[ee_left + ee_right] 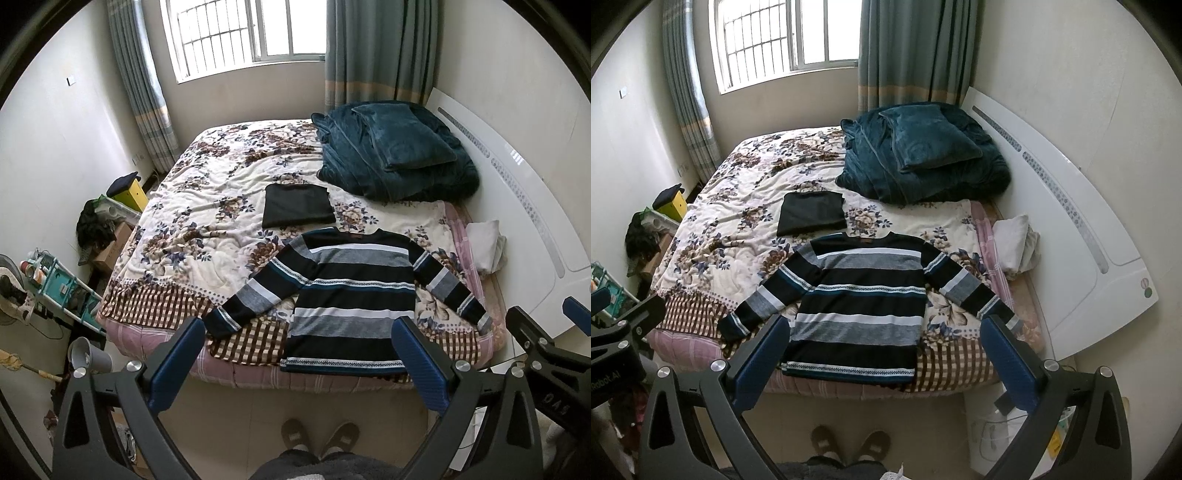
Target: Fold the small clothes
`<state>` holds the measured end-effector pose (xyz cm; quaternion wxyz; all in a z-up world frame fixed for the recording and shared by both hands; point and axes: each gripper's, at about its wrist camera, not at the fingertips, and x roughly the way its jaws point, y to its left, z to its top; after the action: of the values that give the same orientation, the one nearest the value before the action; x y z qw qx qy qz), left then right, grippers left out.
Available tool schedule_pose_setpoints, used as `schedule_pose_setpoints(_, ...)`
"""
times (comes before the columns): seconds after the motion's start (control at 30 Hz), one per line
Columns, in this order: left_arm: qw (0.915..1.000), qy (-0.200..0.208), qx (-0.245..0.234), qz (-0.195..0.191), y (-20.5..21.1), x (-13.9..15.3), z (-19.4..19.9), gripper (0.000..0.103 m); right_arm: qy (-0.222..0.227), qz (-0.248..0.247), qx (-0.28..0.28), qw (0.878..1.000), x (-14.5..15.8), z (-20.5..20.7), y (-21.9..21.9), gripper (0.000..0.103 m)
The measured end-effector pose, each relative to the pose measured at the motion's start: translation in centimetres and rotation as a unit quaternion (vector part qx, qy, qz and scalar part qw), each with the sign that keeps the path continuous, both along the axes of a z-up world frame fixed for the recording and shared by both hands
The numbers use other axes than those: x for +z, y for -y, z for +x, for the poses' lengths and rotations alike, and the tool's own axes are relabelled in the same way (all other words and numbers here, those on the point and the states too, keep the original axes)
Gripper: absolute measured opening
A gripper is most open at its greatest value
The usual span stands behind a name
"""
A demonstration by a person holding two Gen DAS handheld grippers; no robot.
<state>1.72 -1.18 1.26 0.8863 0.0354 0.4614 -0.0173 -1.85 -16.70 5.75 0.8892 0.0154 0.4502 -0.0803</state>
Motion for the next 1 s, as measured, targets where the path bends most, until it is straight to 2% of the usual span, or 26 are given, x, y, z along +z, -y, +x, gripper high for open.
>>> schedule_pose_setpoints(0.47,1.0,0.002,0.0,-0.001,0.0,0.3,0.1,0.103,0.002,0.004,-0.002,1.0,0.7,0.4,0.1,0.103)
schedule_pose_setpoints(0.67,1.0,0.003,-0.001,-0.002,0.0,0.4,0.2,0.103,0.0,0.02,-0.004,1.0,2.5,0.6,-1.2,0.103)
schedule_pose_setpoints(1.0,1.0,0.005,0.0,-0.002,0.2,0.5,0.4,0.103,0.0,0.025,-0.005,1.0,2.2,0.3,-1.1,0.103)
